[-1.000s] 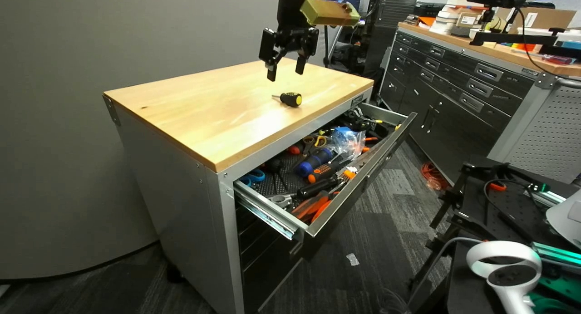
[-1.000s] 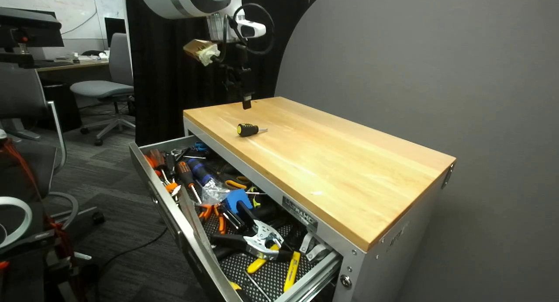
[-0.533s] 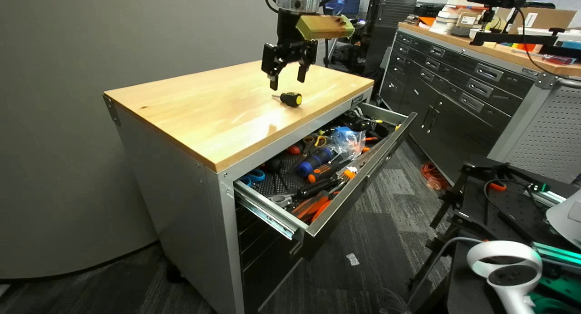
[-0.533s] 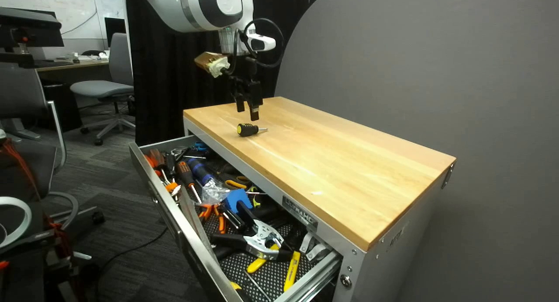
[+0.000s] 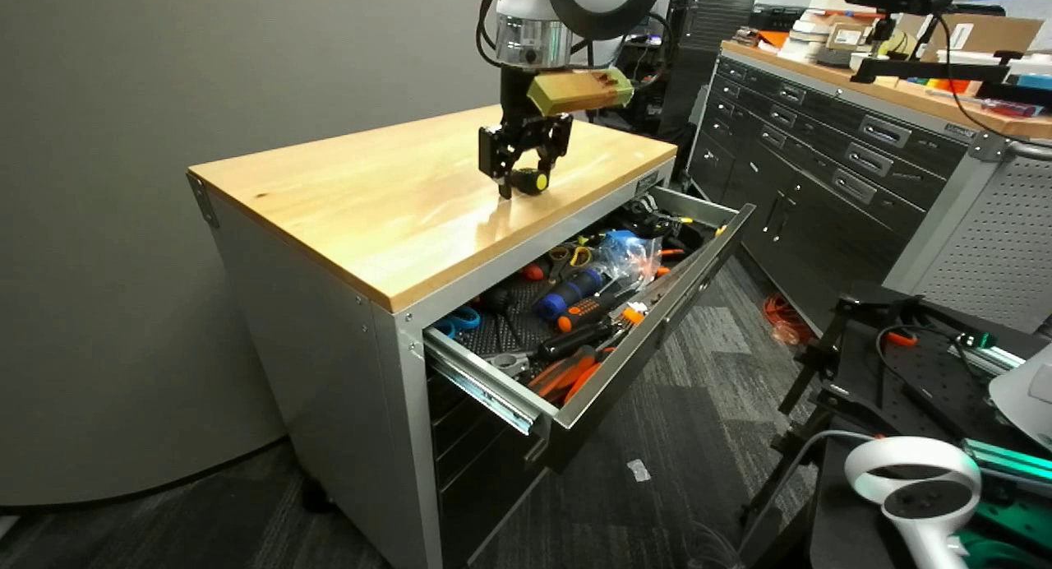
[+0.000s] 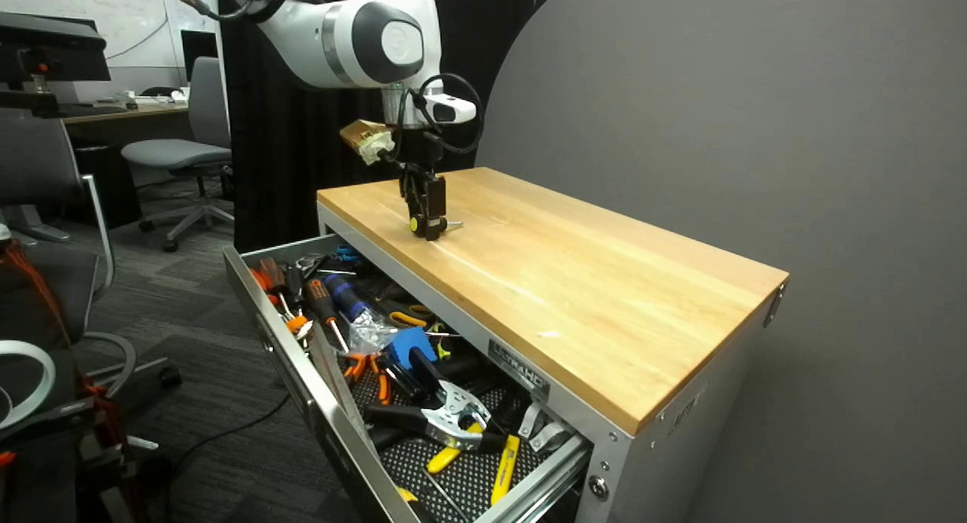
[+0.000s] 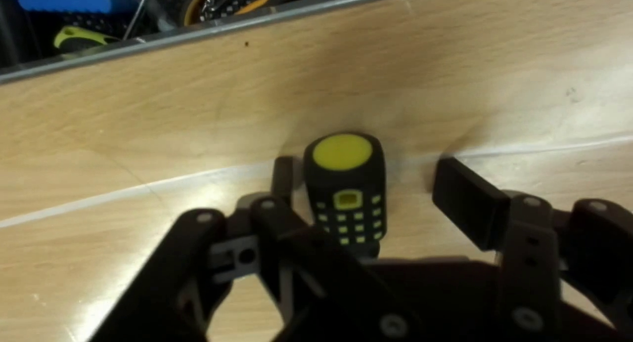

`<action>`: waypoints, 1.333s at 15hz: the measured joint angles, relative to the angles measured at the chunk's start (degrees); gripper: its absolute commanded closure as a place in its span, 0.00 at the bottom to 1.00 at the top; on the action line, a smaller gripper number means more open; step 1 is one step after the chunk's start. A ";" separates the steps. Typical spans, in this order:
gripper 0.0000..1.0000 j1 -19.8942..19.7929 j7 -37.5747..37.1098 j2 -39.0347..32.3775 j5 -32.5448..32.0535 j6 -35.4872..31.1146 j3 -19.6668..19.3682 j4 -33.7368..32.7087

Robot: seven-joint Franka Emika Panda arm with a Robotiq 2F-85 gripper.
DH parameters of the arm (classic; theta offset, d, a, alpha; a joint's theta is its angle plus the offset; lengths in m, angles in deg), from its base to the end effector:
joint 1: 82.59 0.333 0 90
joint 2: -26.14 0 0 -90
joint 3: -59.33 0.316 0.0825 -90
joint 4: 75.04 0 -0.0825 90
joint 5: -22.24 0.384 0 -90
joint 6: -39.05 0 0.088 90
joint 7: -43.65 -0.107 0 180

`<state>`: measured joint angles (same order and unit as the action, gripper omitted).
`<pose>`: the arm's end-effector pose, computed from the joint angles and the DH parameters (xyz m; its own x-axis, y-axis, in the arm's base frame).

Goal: Pick up the screwdriver from the top of the side drawer table, place it in the open drawer and close it

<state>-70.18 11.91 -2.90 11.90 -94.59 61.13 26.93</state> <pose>0.6433 0.1580 0.2770 0.9784 -0.1827 0.0970 -0.1908 -0.9782 0.0816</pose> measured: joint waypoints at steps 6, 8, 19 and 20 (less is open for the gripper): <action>0.88 0.75 -2.46 -0.04 0.07 0.14 -0.81 -0.92; 0.88 0.95 -3.54 -0.03 0.07 0.14 -1.05 -0.91; 0.88 0.53 -5.47 15.93 4.54 1.91 -1.16 18.08; 0.88 0.52 -5.57 18.00 5.40 1.88 -0.94 20.82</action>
<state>-69.67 6.35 15.09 17.30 -92.71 60.19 47.76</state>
